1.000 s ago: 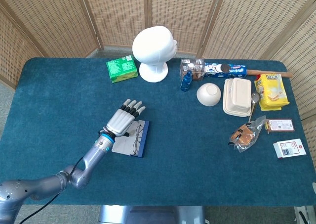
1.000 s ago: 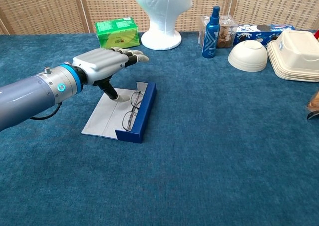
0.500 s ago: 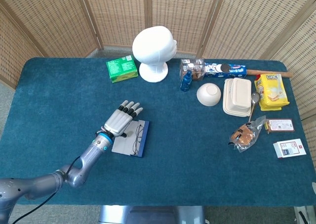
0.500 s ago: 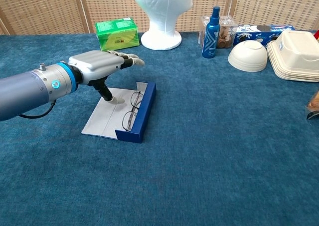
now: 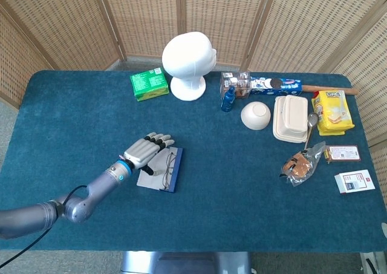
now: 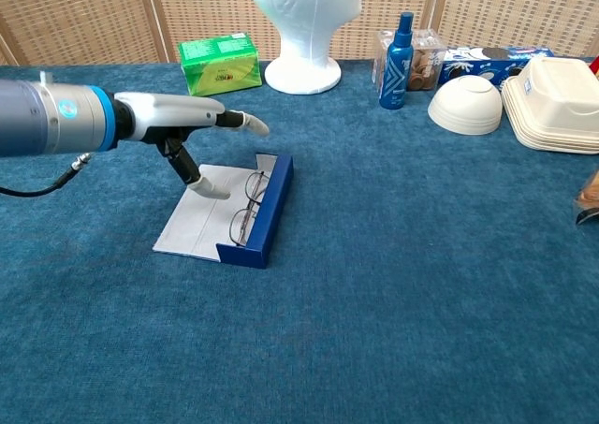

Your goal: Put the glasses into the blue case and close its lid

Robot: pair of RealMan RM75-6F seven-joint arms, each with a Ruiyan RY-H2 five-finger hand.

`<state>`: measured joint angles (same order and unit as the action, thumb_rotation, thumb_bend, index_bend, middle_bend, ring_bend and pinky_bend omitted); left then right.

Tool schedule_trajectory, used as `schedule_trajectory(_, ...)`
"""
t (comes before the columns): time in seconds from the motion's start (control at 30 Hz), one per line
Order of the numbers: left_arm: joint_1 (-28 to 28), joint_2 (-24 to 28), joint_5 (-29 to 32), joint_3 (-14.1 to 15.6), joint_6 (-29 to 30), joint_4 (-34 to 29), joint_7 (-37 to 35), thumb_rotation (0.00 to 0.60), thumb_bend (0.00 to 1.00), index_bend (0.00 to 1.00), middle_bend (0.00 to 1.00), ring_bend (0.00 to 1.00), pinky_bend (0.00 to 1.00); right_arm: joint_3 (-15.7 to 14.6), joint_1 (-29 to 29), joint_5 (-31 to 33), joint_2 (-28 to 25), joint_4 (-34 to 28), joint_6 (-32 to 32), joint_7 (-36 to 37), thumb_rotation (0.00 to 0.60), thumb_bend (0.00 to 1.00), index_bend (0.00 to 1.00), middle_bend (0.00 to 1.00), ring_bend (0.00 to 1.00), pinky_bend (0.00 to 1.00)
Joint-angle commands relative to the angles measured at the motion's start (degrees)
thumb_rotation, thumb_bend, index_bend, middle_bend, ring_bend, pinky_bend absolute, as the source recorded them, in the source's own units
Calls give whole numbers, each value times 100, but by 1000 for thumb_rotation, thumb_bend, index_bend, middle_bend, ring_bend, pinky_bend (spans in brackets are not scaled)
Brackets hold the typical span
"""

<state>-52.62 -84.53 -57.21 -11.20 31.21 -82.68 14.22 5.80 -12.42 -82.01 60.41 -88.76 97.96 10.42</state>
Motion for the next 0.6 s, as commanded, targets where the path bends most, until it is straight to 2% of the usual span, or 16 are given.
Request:
schedule_trajectory(0.03,-117,66,80,-23,-107,-39,-139,472,233,67,0,0,0,1,-7,6,0,-1,9,1,522,224,0,127,0,155)
schedule_trajectory(0.27,-300,-12,30,-24,-336,84,-410,460,234,103,0,0,0,7,-38,36,-1,-5,45,6,524,223,0,127,0,156)
schedule_trajectory(0.6,-433,-149,-609,-249,-542,55,-1274,433,232,164,49,0,0,18,-59,50,-24,-41,77,-15,525,223,0,127,0,158)
